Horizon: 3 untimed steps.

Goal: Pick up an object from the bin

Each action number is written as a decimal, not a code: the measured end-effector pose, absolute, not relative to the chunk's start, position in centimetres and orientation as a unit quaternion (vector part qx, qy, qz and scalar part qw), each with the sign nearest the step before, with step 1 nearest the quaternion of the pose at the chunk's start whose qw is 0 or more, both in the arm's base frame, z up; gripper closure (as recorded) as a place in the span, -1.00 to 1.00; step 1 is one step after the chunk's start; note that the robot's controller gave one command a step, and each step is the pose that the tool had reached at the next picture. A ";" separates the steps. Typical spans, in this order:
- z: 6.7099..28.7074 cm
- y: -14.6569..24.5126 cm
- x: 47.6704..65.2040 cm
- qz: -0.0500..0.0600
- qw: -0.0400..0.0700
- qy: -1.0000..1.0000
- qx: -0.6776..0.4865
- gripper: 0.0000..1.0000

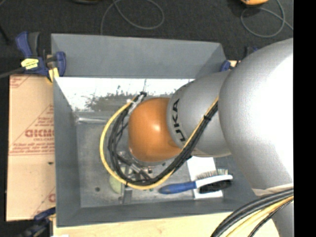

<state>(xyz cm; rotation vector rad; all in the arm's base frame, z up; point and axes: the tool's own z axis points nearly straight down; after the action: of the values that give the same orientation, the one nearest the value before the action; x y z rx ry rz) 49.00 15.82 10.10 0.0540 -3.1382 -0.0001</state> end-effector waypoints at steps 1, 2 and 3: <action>11.0 14.3 48.3 0.000 -0.002 -0.998 0.066 -1.00; 7.6 13.7 47.9 -0.001 -0.003 -1.000 -0.025 -1.00; 7.1 13.9 49.4 -0.001 -0.002 -0.999 -0.051 1.00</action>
Offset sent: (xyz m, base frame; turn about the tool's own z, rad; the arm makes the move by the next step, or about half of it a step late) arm -0.0147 -0.0210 -0.0310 0.0889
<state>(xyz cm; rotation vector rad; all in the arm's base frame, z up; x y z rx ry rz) 49.44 13.90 7.06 -0.1614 -3.1412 -0.0030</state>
